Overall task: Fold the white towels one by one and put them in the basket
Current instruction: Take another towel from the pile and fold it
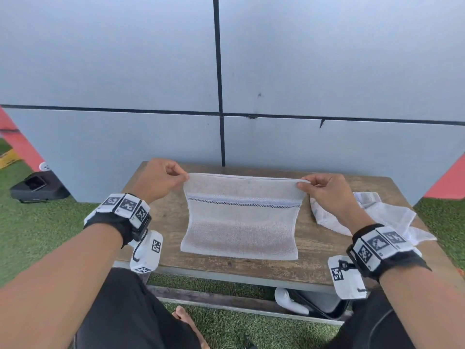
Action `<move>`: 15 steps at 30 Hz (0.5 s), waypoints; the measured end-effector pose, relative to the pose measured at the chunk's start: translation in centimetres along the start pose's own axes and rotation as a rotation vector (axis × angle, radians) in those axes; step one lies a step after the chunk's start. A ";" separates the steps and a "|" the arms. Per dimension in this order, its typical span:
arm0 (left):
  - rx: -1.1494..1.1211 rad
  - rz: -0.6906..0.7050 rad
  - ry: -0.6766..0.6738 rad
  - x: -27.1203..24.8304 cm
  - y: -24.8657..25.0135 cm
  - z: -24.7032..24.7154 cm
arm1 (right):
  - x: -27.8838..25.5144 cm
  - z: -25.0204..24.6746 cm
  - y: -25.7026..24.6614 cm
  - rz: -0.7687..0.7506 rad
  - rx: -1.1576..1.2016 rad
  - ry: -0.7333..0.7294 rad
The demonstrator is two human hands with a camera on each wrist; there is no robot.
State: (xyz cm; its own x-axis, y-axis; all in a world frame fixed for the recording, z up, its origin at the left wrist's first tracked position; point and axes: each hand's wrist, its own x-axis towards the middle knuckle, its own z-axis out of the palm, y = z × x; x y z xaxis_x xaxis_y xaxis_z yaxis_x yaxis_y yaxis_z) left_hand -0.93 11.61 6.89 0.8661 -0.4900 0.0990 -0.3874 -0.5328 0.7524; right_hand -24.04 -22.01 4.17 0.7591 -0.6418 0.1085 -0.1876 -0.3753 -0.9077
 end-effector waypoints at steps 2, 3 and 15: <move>0.002 0.009 0.019 0.0 0.4 0.2 | 0.0 -0.1 -0.2 -0.006 -0.019 0.012; 0.000 0.010 0.029 -0.1 0.9 0.3 | 0.1 -0.2 -0.2 -0.004 -0.024 0.019; 0.128 0.170 -0.033 2.3 2.7 -0.2 | 2.3 -1.0 -2.4 0.012 -0.220 0.006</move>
State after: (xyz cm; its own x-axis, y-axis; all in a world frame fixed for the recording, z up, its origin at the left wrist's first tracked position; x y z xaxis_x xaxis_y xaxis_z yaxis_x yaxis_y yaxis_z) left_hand 0.14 9.20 9.26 0.7748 -0.6016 0.1945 -0.5660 -0.5229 0.6374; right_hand -22.50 -23.23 6.98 0.7523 -0.6509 0.1019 -0.3284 -0.5045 -0.7985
